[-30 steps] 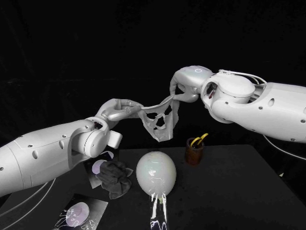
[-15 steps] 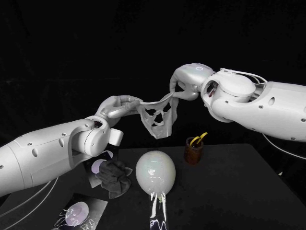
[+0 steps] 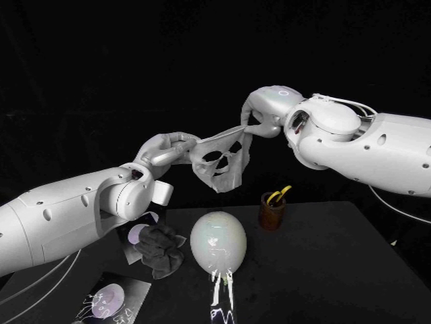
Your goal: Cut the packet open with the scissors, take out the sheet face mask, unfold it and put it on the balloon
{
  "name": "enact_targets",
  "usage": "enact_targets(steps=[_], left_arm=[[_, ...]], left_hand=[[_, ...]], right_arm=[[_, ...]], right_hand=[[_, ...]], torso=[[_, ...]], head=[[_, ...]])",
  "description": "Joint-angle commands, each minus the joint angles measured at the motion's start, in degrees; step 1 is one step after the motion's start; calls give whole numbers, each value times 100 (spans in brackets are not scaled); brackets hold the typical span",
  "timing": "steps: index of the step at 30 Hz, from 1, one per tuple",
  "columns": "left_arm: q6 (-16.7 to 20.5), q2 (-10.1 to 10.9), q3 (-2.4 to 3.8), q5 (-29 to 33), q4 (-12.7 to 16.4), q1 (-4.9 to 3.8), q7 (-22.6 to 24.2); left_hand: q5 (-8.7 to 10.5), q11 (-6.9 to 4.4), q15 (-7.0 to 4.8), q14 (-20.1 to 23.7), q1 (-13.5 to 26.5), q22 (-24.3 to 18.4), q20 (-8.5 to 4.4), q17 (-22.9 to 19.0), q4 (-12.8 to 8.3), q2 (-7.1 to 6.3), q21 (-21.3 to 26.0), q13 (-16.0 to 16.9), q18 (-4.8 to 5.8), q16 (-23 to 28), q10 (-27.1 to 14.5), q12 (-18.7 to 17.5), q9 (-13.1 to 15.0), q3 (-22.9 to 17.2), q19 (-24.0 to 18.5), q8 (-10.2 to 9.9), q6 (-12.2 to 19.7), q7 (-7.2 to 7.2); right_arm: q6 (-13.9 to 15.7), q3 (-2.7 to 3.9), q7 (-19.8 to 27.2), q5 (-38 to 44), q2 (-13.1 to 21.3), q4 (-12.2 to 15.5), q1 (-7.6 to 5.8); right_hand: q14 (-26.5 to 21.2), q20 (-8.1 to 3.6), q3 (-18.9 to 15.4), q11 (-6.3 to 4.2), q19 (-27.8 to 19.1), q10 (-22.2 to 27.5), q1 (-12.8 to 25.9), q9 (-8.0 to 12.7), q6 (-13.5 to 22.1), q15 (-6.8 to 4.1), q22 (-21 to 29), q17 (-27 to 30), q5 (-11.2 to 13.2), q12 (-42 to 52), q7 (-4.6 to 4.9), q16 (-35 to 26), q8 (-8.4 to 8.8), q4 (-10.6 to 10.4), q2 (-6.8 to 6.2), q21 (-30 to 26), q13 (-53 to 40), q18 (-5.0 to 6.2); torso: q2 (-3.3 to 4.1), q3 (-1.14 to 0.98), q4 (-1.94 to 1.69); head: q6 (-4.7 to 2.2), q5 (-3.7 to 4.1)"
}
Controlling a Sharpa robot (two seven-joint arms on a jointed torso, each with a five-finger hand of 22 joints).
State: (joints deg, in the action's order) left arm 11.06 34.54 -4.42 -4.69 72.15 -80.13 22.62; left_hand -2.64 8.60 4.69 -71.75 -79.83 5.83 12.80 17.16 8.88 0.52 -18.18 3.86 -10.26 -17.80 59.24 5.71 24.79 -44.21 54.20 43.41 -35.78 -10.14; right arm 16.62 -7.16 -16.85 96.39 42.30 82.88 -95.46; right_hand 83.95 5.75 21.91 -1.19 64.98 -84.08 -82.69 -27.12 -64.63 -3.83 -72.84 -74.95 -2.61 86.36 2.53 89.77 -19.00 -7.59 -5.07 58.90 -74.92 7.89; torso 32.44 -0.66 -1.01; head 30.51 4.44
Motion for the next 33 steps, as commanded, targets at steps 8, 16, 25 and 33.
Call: enact_targets(steps=[8,16,25,33], left_arm=[[261,-21,10,-536,7,-5,-144],[412,-32,10,-736,9,-5,-201],[536,-34,10,-881,5,-5,-227],[525,-29,10,-934,-19,-5,-287]], left_hand=[[-20,-162,-237,-732,138,64,-515,357,86,-29,-391,6,-43,-423,320,87,1241,-67,1445,183,158,-43],[-21,-200,-294,-782,178,-5,-607,643,146,-43,-373,-2,-36,-641,332,49,1237,-82,1905,231,201,2],[-20,-169,-212,66,204,-47,-583,692,193,-80,-367,-11,-23,-259,275,-78,1213,-40,2217,251,174,31],[-19,-249,-333,-160,207,145,-762,1093,243,-94,-834,-16,-13,-515,261,-204,1148,25,3121,214,152,143]], right_arm=[[189,4,-63,33,-8,-10,-9],[233,4,-55,32,-27,-15,-9],[257,4,-51,29,-33,-21,-9],[266,4,-40,29,-54,-49,-9]], right_hand=[[605,-4,47,-28,56,-507,51,-47,-29,-27,-10,-1505,-17,7,1,23,-33,5,15,40,-1290,-67],[605,-4,52,-29,57,-508,51,-48,-30,-28,-10,-1505,-17,13,0,23,-34,5,13,39,-1294,-67],[605,-4,55,-30,57,-509,51,-48,-31,-29,-9,-1505,-17,13,-1,23,-36,5,12,37,-1294,-66],[605,-4,55,-30,57,-509,51,-48,-31,-29,-9,-1505,-17,13,-1,23,-36,5,12,37,-1294,-66]], torso=[[0,-2,-1],[-2,0,2],[1,1,1],[-1,-1,1]], head=[[10,18],[17,23],[28,28],[49,38]])
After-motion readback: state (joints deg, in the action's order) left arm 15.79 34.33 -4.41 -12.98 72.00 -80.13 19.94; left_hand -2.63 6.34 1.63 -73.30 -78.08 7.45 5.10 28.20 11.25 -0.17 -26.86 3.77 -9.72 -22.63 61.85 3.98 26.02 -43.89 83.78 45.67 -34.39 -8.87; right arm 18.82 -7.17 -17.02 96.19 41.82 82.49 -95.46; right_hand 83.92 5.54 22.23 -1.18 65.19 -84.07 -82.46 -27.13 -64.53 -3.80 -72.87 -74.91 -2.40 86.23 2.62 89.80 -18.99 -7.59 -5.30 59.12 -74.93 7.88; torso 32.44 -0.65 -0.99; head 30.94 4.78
